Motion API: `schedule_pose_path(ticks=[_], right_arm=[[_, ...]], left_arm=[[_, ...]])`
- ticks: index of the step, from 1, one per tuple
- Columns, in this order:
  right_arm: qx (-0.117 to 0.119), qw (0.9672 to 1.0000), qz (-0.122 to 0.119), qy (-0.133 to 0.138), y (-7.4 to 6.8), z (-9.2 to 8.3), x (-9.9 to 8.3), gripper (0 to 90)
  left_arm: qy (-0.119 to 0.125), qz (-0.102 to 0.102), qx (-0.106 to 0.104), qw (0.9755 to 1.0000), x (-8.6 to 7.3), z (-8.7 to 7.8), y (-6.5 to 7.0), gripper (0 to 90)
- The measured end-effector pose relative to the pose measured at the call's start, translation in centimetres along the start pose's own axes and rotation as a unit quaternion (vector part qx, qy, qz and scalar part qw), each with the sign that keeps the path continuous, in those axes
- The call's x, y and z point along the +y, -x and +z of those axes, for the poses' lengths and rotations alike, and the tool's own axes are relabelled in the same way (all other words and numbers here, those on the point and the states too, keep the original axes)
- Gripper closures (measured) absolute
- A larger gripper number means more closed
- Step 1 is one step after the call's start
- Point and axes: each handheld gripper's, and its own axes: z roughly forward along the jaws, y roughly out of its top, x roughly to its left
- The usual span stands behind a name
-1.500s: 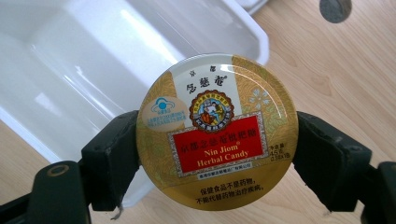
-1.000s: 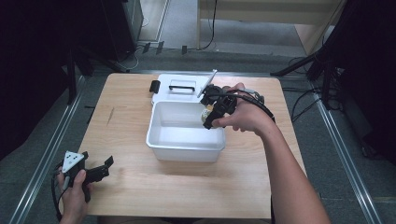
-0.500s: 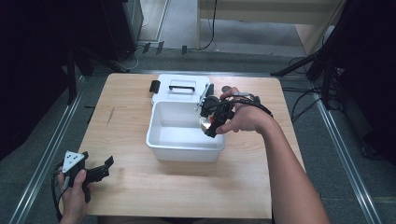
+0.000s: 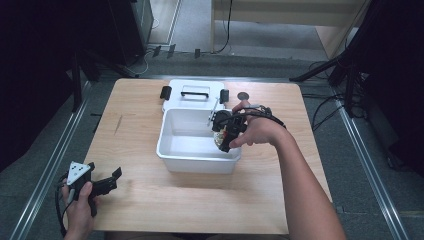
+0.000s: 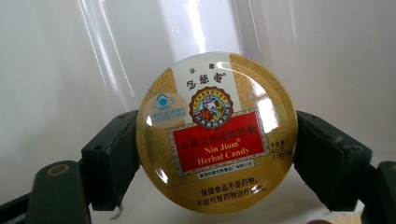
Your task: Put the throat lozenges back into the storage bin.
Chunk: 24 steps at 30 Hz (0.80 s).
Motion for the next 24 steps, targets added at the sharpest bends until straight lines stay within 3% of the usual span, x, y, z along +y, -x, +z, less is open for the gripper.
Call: schedule_pose_path(ticks=[22, 24], right_arm=[[-0.013, 0.997, -0.036, -0.067, -0.6, 3.8, 1.2, 20.3], [-0.013, 0.9969, -0.028, -0.073, -0.5, 3.8, 1.3, 20.3]], left_arm=[[-0.003, 0.0, 0.0, 1.0, 0.0, 0.0, 0.0, 0.0], [-0.003, 0.001, -0.001, 1.0, 0.0, 0.0, 0.0, 0.0]])
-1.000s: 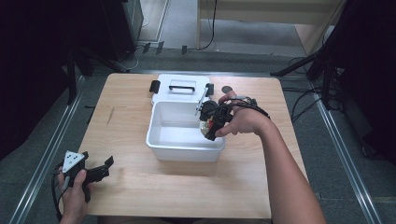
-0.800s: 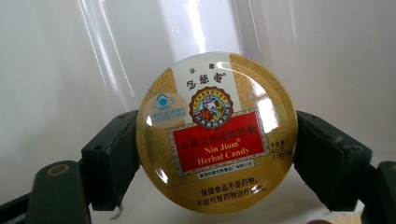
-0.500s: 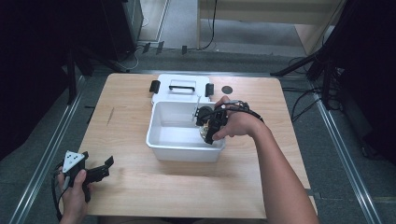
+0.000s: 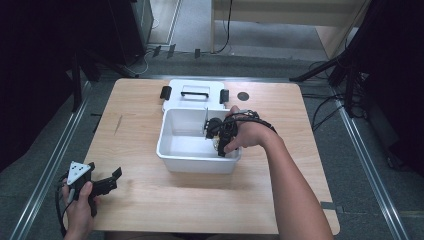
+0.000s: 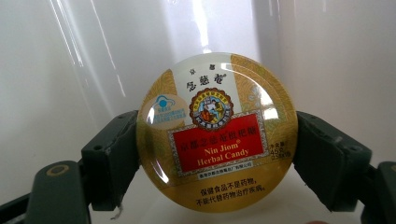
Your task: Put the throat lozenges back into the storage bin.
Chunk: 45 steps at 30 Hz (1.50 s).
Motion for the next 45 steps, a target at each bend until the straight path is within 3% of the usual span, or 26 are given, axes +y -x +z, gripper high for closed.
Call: schedule_pose_path(ticks=[7, 12, 17, 28, 45], right_arm=[[-0.01, 0.9999, -0.012, -0.007, -0.1, 0.1, -0.1, 19.8], [-0.007, 0.9999, -0.007, -0.011, -0.2, 0.1, -0.1, 18.2], [-0.009, 0.9999, -0.01, 0.001, -0.2, -0.2, -0.3, 16.9], [-0.016, 0.9979, -0.008, 0.062, -0.1, -4.0, -1.0, 21.3], [-0.039, 0.9931, 0.007, 0.11, 0.1, -9.7, -3.0, 22.1]], left_arm=[[-0.001, 0.0, 0.0, 1.0, 0.0, 0.0, 0.0, 0.0], [0.0, 0.0, -0.001, 1.0, 0.0, 0.0, 0.0, 0.0], [0.0, -0.001, -0.001, 1.0, 0.0, 0.0, 0.0, 0.0], [0.0, 0.001, 0.002, 1.0, 0.0, 0.0, 0.1, 0.0], [0.0, 0.004, 0.002, 1.0, 0.0, 0.1, 0.1, 0.0]])
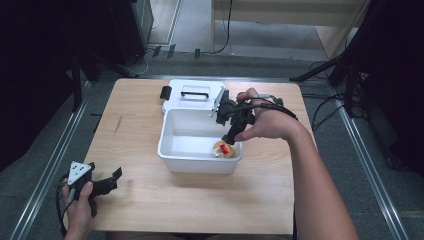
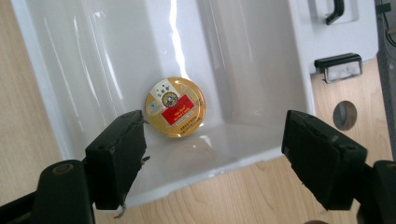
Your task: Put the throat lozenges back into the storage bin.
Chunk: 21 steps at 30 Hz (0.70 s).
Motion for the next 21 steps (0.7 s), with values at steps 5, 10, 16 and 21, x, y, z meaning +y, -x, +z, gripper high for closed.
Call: schedule_pose_path(ticks=[5, 10, 16, 21], right_arm=[[-0.005, 0.9997, 0.022, 0.003, 0.4, -1.4, -1.1, 22.0], [-0.009, 0.9985, 0.054, -0.003, 0.9, -2.2, -2.9, 20.9], [-0.01, 0.9958, 0.091, -0.005, 1.3, -2.7, -4.6, 20.4], [-0.023, 0.9873, 0.156, -0.017, 1.6, -2.6, -6.1, 19.0]], left_arm=[[0.0, 0.0, 0.0, 1.0, 0.0, 0.0, 0.0, 0.0], [-0.001, 0.0, 0.001, 1.0, 0.0, 0.0, 0.0, 0.0], [0.0, 0.001, 0.001, 1.0, 0.0, 0.0, 0.0, 0.0], [0.001, 0.001, 0.002, 1.0, 0.0, 0.0, 0.1, 0.0]])
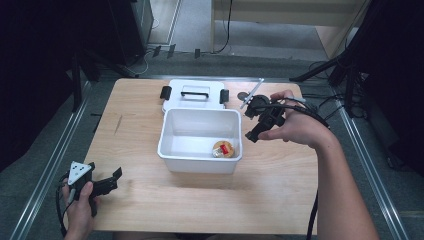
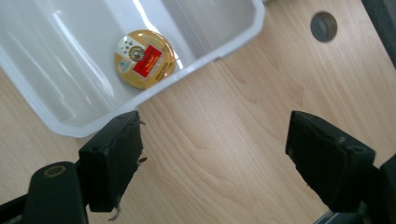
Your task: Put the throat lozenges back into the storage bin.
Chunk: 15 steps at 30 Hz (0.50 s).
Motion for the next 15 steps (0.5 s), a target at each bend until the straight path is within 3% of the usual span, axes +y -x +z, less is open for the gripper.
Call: schedule_pose_path(ticks=[4, 6, 7, 9, 12, 13, 15], right_arm=[[-0.002, 0.9981, 0.061, 0.01, 0.4, 0.1, -1.4, 15.3], [-0.007, 0.9937, 0.112, 0.008, 0.8, 0.3, -2.8, 13.0], [-0.007, 0.9937, 0.112, 0.008, 0.8, 0.3, -2.8, 13.0], [-0.013, 0.9884, 0.151, 0.008, 1.2, 0.6, -3.8, 11.5], [-0.014, 0.9781, 0.208, 0.002, 1.4, 1.3, -6.2, 0.9], [-0.014, 0.9781, 0.208, 0.002, 1.4, 1.3, -6.2, 0.9], [-0.014, 0.975, 0.222, 0.004, 1.4, 1.7, -7.3, 0.0]], left_arm=[[0.0, -0.001, 0.0, 1.0, 0.0, 0.0, 0.0, 0.0], [-0.003, 0.0, 0.0, 1.0, 0.0, 0.0, 0.0, 0.0], [-0.002, -0.001, 0.0, 1.0, 0.0, 0.0, 0.0, 0.0], [-0.003, -0.001, 0.0, 1.0, 0.0, 0.0, 0.0, 0.0], [-0.003, -0.002, 0.001, 1.0, 0.0, 0.0, 0.0, 0.0], [-0.003, -0.002, 0.001, 1.0, 0.0, 0.0, 0.0, 0.0], [-0.003, -0.001, 0.001, 1.0, 0.0, 0.0, 0.0, 0.0]])
